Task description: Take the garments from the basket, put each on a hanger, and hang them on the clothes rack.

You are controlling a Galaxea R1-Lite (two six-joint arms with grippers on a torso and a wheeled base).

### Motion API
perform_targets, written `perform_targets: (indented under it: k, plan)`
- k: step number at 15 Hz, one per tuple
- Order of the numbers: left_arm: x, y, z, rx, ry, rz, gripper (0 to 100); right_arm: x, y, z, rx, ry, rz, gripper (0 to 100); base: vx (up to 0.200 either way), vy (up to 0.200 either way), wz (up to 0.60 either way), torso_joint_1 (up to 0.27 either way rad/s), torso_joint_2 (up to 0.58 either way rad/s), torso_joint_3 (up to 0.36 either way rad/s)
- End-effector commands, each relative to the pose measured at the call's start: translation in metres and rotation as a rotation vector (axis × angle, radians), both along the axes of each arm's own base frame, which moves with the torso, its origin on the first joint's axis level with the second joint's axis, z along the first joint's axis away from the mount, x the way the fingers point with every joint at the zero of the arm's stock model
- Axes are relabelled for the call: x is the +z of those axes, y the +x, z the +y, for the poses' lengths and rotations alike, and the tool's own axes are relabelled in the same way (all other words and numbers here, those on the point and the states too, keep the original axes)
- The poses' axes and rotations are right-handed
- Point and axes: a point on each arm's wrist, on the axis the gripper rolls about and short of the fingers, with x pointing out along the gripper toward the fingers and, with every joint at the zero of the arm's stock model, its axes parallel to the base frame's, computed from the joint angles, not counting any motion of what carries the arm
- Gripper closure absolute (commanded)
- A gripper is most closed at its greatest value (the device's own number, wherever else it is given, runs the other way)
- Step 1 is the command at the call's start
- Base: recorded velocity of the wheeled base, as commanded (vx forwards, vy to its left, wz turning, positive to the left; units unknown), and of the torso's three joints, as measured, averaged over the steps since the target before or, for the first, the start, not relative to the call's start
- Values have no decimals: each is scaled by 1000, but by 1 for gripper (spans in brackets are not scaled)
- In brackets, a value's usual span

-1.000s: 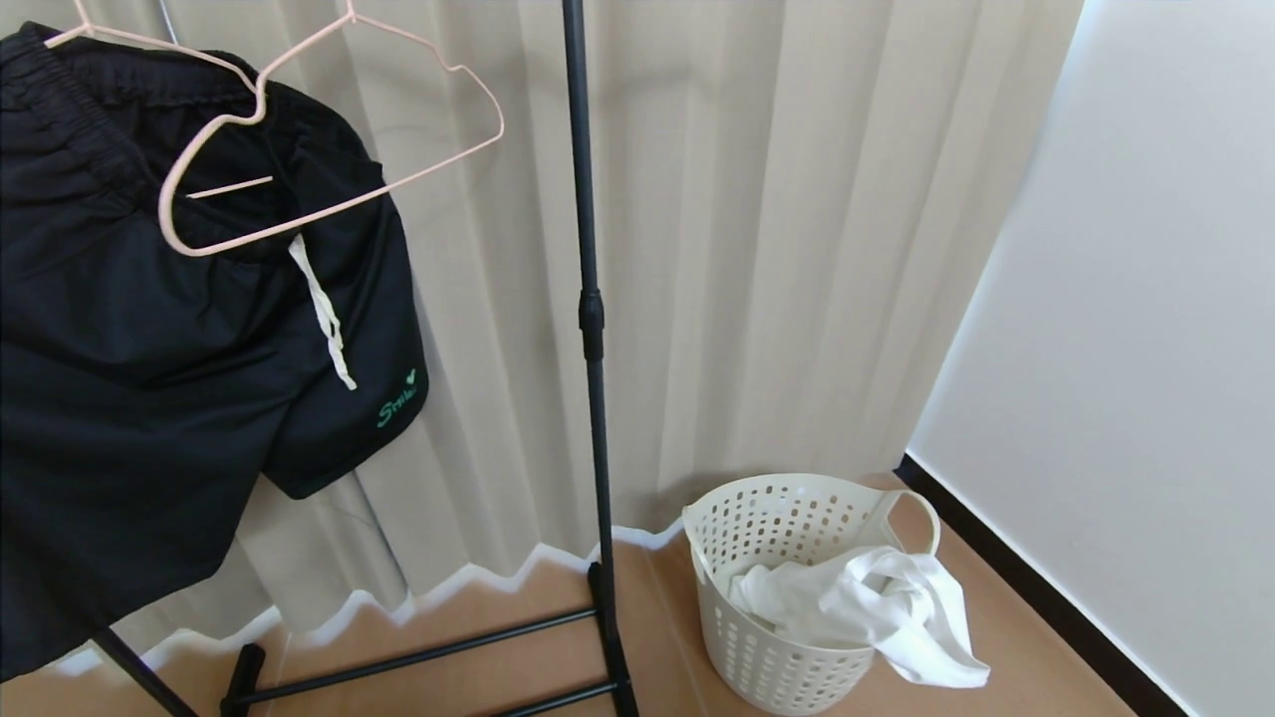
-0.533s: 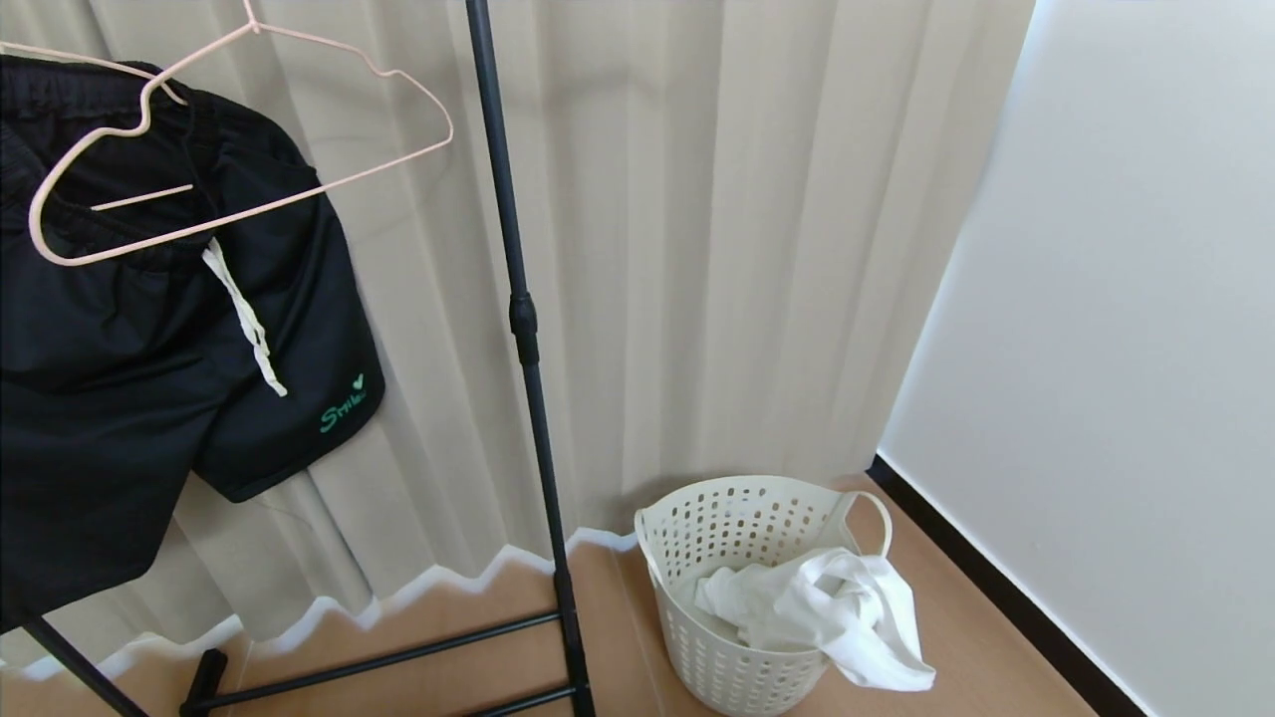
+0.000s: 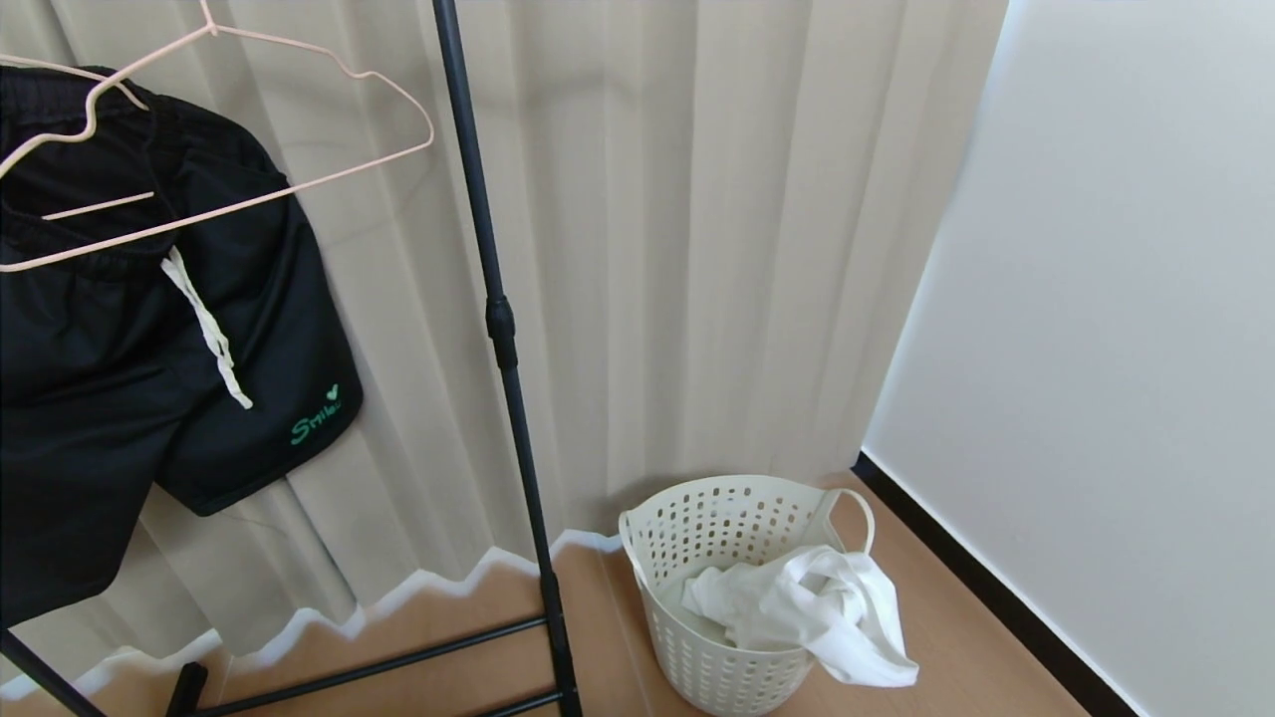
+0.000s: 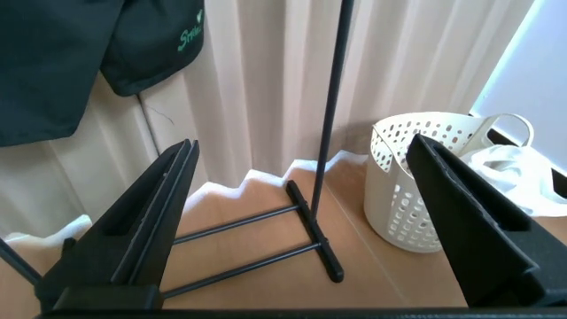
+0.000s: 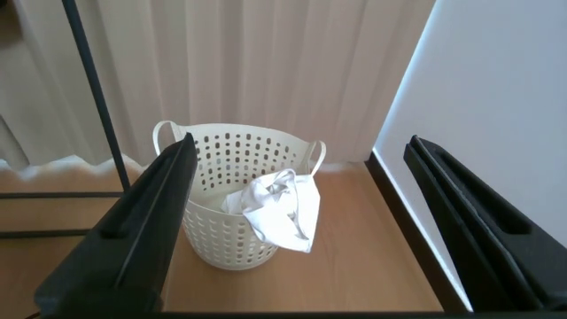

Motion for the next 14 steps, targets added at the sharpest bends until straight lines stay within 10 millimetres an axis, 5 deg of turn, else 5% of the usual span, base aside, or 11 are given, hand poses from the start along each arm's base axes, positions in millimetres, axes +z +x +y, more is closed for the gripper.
perform_targets:
  k: [1,14]
  plan:
    - [0,0,0,0,0,1,0,0,0,0,1,-1,1,0,0,0,0,0,0,0]
    - [0,0,0,0,-3,2,0,0,0,0,1,1,1,0,0,0,0,4,58,-75]
